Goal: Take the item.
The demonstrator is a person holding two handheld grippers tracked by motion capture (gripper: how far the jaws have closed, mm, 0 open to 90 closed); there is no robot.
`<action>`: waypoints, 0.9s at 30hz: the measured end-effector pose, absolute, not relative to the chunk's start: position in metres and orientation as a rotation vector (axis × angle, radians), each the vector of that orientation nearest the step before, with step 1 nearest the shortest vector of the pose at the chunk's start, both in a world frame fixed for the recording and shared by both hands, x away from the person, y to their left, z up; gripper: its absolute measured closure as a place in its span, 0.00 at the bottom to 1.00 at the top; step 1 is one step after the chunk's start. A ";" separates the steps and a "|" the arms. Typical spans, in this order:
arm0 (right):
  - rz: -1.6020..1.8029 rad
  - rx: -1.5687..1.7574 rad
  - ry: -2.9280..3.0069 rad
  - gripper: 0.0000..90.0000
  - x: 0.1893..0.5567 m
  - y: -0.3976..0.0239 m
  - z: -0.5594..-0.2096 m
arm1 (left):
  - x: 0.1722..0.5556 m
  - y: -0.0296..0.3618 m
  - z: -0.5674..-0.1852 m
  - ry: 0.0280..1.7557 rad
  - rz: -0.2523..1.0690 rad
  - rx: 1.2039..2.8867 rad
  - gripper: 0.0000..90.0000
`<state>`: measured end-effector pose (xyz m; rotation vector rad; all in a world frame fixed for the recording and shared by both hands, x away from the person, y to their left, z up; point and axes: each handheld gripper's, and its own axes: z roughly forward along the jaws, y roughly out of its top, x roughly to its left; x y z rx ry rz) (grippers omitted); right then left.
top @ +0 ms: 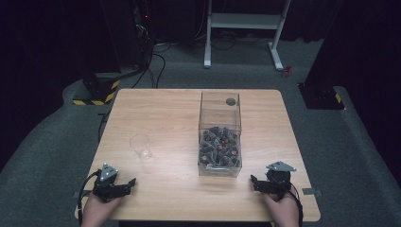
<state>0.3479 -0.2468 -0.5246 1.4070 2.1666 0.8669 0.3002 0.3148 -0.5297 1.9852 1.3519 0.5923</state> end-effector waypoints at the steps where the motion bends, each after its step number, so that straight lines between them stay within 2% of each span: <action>1: 0.867 1.407 2.167 0.09 0.348 -0.247 -0.525 | 0.300 0.315 -0.530 1.352 0.592 1.985 0.16; 27: 0.868 1.414 2.162 0.09 0.348 -0.246 -0.525 | 0.300 0.316 -0.529 1.348 0.592 1.989 0.18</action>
